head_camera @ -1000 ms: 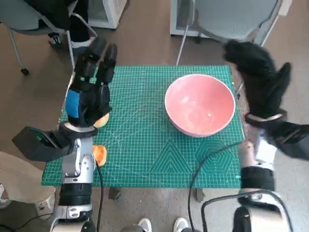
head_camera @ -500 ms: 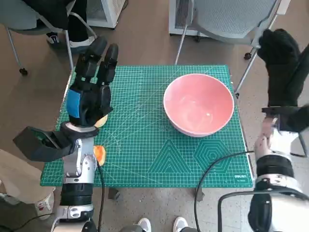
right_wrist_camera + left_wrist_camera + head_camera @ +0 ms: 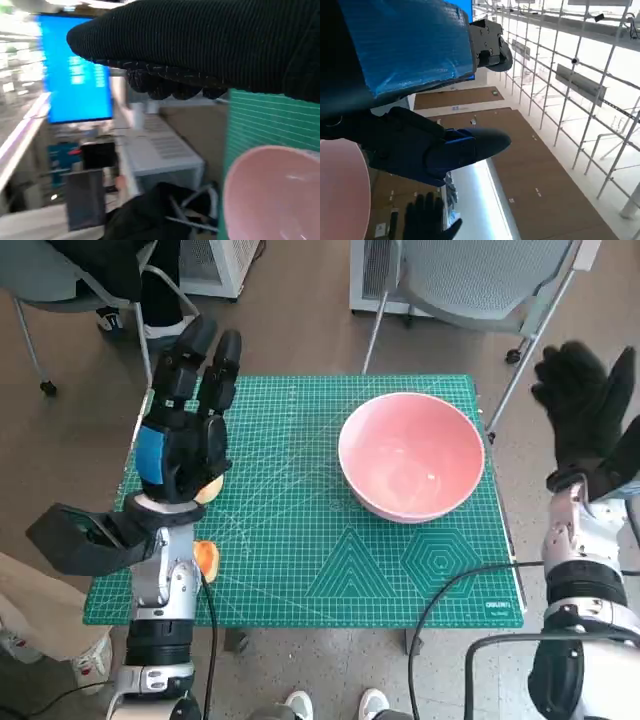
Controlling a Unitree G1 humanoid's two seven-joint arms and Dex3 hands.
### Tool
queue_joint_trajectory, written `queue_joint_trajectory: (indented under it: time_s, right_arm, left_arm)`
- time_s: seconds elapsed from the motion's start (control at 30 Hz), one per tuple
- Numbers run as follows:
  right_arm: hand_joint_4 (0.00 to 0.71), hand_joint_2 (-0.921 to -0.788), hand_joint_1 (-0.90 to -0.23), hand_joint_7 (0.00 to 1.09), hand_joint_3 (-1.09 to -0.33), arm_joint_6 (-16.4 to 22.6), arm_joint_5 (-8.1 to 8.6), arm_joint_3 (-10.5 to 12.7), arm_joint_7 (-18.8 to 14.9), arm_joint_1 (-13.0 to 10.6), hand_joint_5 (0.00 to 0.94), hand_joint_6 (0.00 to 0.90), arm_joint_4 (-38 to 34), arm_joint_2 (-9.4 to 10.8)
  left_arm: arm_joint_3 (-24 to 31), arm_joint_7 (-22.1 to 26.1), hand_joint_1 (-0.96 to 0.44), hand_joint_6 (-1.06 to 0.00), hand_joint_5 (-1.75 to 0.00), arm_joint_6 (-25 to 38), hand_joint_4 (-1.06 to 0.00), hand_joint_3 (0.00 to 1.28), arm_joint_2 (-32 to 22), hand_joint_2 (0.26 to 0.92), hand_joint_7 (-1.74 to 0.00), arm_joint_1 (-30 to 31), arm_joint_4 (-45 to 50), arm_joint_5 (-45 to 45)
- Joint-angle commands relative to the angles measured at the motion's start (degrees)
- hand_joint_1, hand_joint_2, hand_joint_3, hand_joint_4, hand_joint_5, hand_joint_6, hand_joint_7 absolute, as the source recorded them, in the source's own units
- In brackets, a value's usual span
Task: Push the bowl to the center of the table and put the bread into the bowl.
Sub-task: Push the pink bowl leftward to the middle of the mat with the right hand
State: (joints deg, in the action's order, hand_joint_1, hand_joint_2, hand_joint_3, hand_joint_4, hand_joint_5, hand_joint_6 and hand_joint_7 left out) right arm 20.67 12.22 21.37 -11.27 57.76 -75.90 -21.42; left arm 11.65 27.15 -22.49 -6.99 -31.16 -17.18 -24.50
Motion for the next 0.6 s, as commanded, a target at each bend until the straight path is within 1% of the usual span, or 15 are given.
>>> queue_joint_trajectory:
  time_s: [0.03, 0.13, 0.23, 0.4, 0.6]
  right_arm:
    - [-0.001, -0.921, -0.683, 0.17, -0.973, -3.89, 0.23, 1.37, 1.33, -1.77, -0.001, 0.004, -0.94, 1.27]
    - [-0.001, -0.921, -0.688, 0.16, -0.967, -5.22, 0.27, 2.06, 2.1, -1.99, -0.001, 0.016, -0.99, 1.92]
    - [-0.001, -0.921, -0.687, 0.16, -0.964, -5.74, 0.03, 2.42, 2.66, -2.21, -0.001, 0.034, -0.93, 2.45]
    - [-0.001, -0.921, -0.684, 0.16, -0.963, -5.72, -0.81, 2.29, 2.88, -2.67, -0.001, 0.048, -0.88, 3.18]
    - [-0.001, -0.921, -0.674, 0.15, -0.965, -5.86, -1.17, 2.46, 2.86, -2.65, -0.001, 0.057, -0.88, 3.94]
  left_arm:
    - [-0.05, -0.59, -0.6, 0.0, 0.0, -0.51, -0.11, 0.57, -0.04, 0.921, -0.53, 0.34, 1.23, 0.94]
    - [-0.11, -0.86, -0.6, 0.0, 0.0, -0.28, -0.11, 0.57, -0.12, 0.921, -0.53, 0.54, 1.71, 1.0]
    - [-0.14, -0.86, -0.6, 0.0, 0.0, -0.25, -0.11, 0.57, -0.19, 0.921, -0.53, 0.76, 1.97, 0.97]
    - [0.0, -0.53, -0.6, 0.0, 0.0, -0.36, -0.11, 0.57, -0.39, 0.921, -0.53, 1.0, 1.95, 1.03]
    - [0.14, -0.61, -0.6, 0.0, 0.0, -0.31, -0.11, 0.57, -0.47, 0.921, -0.54, 1.08, 1.83, 1.38]
